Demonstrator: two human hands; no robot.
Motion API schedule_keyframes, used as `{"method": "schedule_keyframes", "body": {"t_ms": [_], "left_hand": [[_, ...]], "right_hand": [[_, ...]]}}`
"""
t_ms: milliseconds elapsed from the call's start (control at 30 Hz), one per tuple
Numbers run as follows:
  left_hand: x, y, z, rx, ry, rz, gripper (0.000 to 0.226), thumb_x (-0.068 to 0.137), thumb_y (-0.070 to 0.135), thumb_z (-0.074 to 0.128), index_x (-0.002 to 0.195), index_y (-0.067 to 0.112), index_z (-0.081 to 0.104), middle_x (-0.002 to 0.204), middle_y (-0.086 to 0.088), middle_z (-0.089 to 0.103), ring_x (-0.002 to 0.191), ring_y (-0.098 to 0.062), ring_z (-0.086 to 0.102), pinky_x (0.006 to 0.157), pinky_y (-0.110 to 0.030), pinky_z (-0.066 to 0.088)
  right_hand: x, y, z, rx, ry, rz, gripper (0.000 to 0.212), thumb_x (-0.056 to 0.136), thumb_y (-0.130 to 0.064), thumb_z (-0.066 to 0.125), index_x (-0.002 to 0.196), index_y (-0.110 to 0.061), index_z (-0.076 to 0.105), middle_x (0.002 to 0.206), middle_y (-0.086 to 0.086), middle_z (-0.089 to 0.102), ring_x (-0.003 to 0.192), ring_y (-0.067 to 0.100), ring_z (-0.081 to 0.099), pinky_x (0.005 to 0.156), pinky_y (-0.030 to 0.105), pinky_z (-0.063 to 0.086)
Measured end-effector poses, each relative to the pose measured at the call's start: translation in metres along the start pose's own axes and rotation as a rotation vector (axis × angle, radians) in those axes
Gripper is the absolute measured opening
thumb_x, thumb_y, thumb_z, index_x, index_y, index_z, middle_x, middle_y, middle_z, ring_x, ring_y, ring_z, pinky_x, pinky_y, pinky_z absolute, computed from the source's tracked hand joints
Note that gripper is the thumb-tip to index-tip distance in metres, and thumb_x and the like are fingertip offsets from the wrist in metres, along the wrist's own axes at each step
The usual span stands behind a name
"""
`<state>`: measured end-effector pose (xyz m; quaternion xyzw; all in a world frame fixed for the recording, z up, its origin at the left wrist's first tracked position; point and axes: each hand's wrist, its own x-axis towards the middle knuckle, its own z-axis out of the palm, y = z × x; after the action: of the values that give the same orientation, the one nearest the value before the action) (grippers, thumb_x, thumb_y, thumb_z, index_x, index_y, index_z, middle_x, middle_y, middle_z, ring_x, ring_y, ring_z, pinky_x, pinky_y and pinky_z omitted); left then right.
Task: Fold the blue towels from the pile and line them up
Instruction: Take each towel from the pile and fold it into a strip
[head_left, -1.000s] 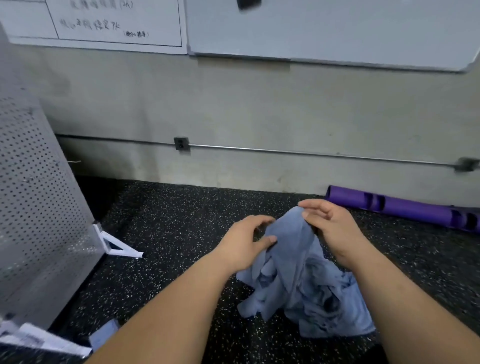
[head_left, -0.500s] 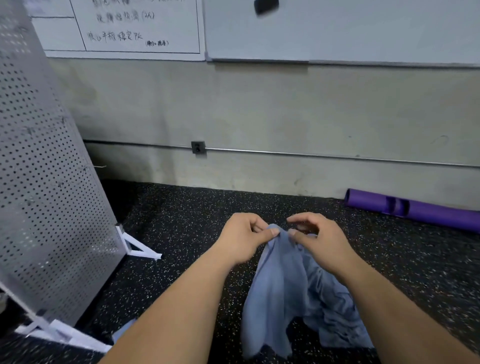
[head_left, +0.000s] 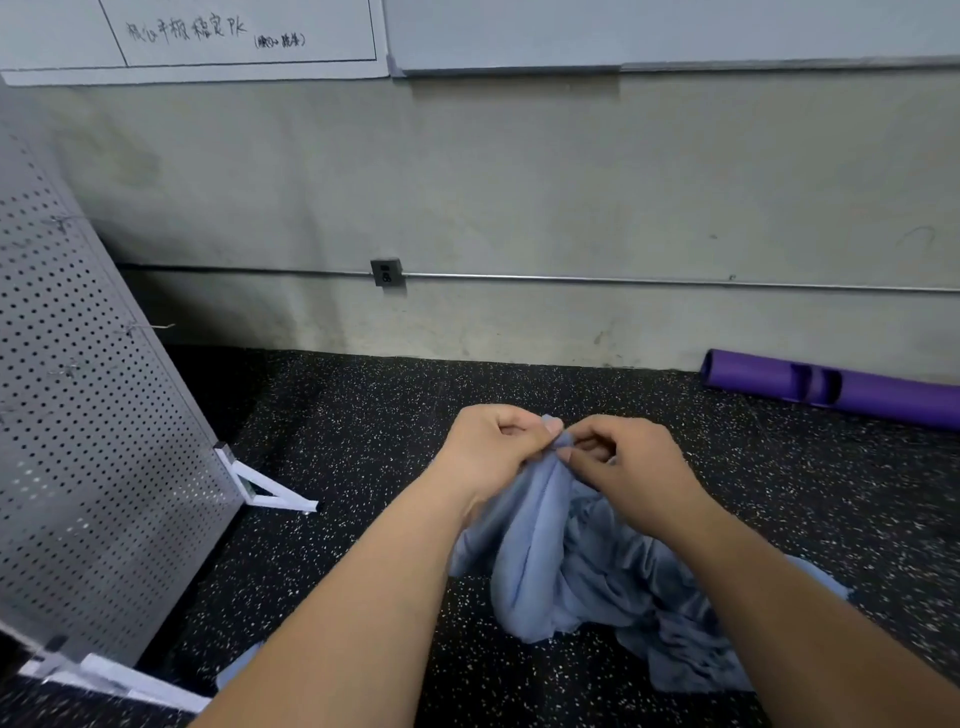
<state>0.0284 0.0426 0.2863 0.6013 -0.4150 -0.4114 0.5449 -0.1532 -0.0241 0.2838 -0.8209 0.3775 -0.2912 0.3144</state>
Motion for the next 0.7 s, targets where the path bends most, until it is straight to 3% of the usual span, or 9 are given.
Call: {"method": "schedule_keyframes", "body": {"t_ms": [100, 200, 267, 367, 433, 533, 633, 700], "left_hand": [[0.009, -0.002, -0.004, 0.009, -0.05, -0.03, 0.014, 0.101, 0.019, 0.072, 0.104, 0.009, 0.081, 0.103, -0.014, 0.079, 0.084, -0.013, 0.068, 0.08, -0.03, 0.058], [0.013, -0.004, -0.003, 0.037, -0.093, -0.043, 0.014, 0.103, 0.02, 0.07, 0.11, 0.014, 0.079, 0.108, -0.009, 0.08, 0.093, -0.018, 0.076, 0.08, -0.027, 0.061], [0.016, -0.007, 0.001, 0.068, -0.128, -0.052, 0.015, 0.1, 0.021, 0.074, 0.113, 0.015, 0.078, 0.108, -0.008, 0.08, 0.1, -0.02, 0.077, 0.084, -0.03, 0.061], [0.02, -0.014, 0.012, 0.087, -0.172, -0.007, 0.023, 0.092, 0.019, 0.083, 0.114, 0.013, 0.078, 0.105, -0.006, 0.08, 0.089, -0.007, 0.074, 0.076, -0.02, 0.057], [0.022, -0.019, 0.02, 0.118, -0.151, 0.042, 0.023, 0.089, 0.013, 0.086, 0.11, 0.009, 0.078, 0.097, -0.002, 0.078, 0.079, 0.001, 0.069, 0.074, -0.017, 0.054], [0.026, -0.023, 0.026, 0.155, -0.104, 0.07, 0.012, 0.093, 0.01, 0.081, 0.103, 0.004, 0.078, 0.086, -0.005, 0.074, 0.066, 0.0, 0.062, 0.067, -0.015, 0.049], [0.03, -0.024, 0.025, 0.185, -0.061, 0.05, 0.008, 0.099, 0.016, 0.074, 0.098, 0.011, 0.079, 0.084, -0.002, 0.072, 0.064, -0.001, 0.057, 0.065, -0.016, 0.046], [0.032, -0.024, 0.022, 0.191, -0.03, 0.034, 0.01, 0.1, 0.019, 0.071, 0.095, 0.016, 0.079, 0.084, 0.001, 0.071, 0.07, -0.005, 0.057, 0.069, -0.02, 0.047]], "right_hand": [[0.01, 0.011, -0.004, 0.006, -0.001, 0.011, 0.014, 0.097, -0.024, 0.075, 0.095, -0.037, 0.08, 0.082, -0.021, 0.075, 0.069, 0.001, 0.067, 0.067, 0.012, 0.049], [0.017, 0.024, -0.01, 0.104, 0.008, 0.086, 0.009, 0.099, -0.027, 0.073, 0.096, -0.033, 0.08, 0.088, -0.01, 0.079, 0.084, 0.017, 0.074, 0.081, 0.04, 0.061], [0.018, 0.028, -0.014, 0.198, -0.018, 0.107, 0.011, 0.101, -0.027, 0.071, 0.1, -0.03, 0.08, 0.091, 0.001, 0.08, 0.094, 0.036, 0.074, 0.087, 0.058, 0.061], [0.019, 0.034, -0.02, 0.325, -0.034, 0.128, 0.015, 0.104, -0.023, 0.067, 0.106, -0.03, 0.08, 0.095, 0.012, 0.08, 0.1, 0.052, 0.07, 0.087, 0.071, 0.057], [0.018, 0.033, -0.024, 0.353, -0.028, 0.132, 0.017, 0.104, -0.02, 0.067, 0.107, -0.027, 0.081, 0.095, 0.007, 0.082, 0.095, 0.039, 0.077, 0.092, 0.066, 0.058], [0.017, 0.031, -0.028, 0.364, 0.033, 0.148, 0.013, 0.103, -0.018, 0.068, 0.105, -0.023, 0.081, 0.09, 0.002, 0.082, 0.084, 0.017, 0.077, 0.093, 0.058, 0.061], [0.018, 0.037, -0.033, 0.317, 0.148, 0.153, 0.011, 0.102, -0.022, 0.069, 0.102, -0.025, 0.079, 0.085, -0.002, 0.081, 0.084, 0.022, 0.078, 0.088, 0.053, 0.062], [0.019, 0.043, -0.038, 0.206, 0.191, 0.119, 0.009, 0.101, -0.025, 0.069, 0.101, -0.03, 0.076, 0.072, -0.01, 0.075, 0.07, 0.017, 0.072, 0.075, 0.041, 0.059]]}}
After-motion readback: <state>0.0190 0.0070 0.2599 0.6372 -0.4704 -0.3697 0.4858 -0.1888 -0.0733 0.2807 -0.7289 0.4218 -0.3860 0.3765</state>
